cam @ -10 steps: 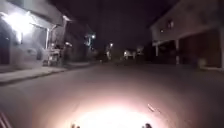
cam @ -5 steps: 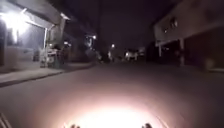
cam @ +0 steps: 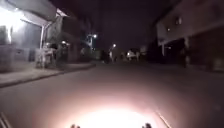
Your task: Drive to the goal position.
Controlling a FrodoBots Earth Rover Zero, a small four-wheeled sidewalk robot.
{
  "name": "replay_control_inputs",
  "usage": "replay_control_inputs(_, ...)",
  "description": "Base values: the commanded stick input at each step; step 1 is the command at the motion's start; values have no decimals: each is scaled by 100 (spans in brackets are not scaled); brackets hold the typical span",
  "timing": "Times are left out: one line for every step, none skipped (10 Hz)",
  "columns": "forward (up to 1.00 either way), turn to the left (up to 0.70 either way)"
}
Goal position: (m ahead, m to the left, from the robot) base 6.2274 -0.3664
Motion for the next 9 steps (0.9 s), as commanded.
replay_control_inputs(100, 0)
replay_control_inputs(100, 0)
replay_control_inputs(100, 0)
replay_control_inputs(100, 0)
replay_control_inputs(100, 0)
replay_control_inputs(100, 0)
replay_control_inputs(100, 0)
replay_control_inputs(100, 0)
replay_control_inputs(100, 0)
